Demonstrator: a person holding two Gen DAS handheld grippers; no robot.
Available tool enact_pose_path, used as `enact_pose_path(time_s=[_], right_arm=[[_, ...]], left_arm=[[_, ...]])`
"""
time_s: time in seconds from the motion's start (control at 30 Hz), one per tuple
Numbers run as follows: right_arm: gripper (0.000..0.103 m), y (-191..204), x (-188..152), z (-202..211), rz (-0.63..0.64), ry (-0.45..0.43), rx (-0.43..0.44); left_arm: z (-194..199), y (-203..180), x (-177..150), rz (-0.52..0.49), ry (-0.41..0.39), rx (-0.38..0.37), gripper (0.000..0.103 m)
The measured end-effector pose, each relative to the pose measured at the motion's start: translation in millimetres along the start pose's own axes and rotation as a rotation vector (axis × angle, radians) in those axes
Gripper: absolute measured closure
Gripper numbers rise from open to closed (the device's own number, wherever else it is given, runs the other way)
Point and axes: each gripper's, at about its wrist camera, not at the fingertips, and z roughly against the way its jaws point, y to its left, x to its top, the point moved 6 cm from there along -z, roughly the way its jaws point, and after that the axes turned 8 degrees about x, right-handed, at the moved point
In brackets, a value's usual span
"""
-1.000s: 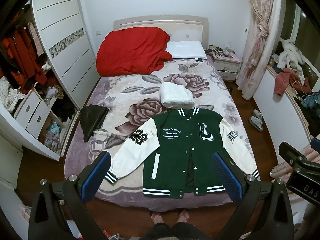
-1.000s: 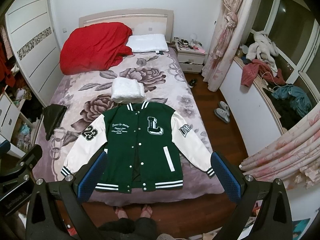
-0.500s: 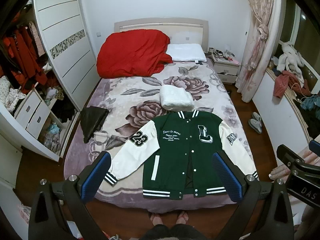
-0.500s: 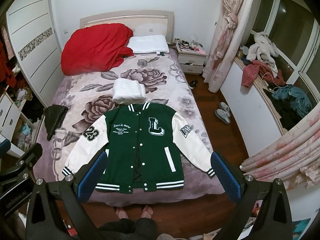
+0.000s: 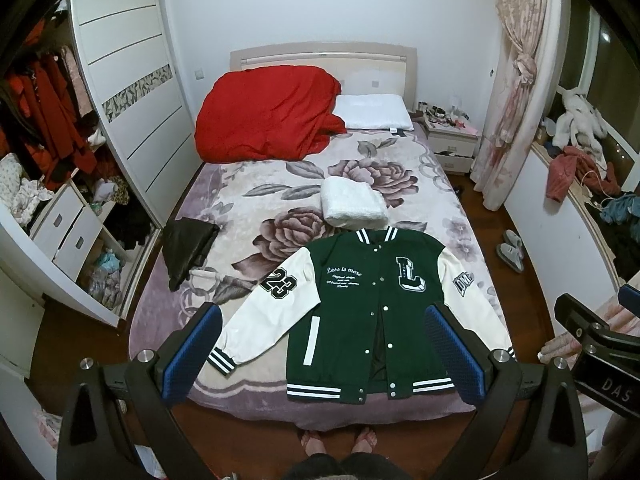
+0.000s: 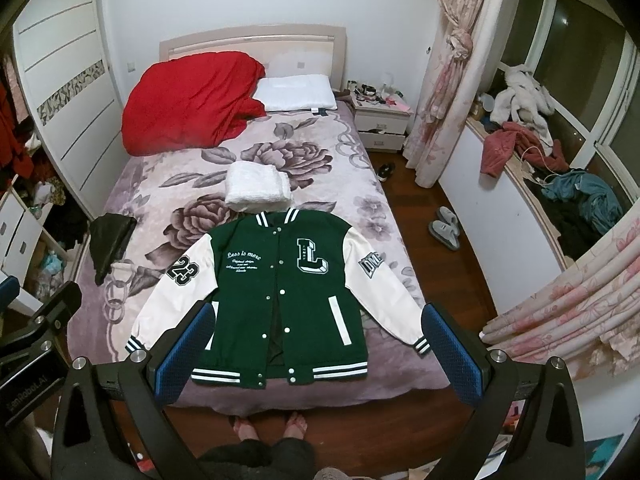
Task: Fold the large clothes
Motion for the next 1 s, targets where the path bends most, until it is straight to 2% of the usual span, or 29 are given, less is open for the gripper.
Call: enact_pose_path(time_s=[1.0], right_arm=[[0.000,0.3,4.7,7.9,-0.003,-0.010,0.002]], left_arm=[[-0.7,0.8,-6.5,0.003,-0.008,-0.005,0.000]])
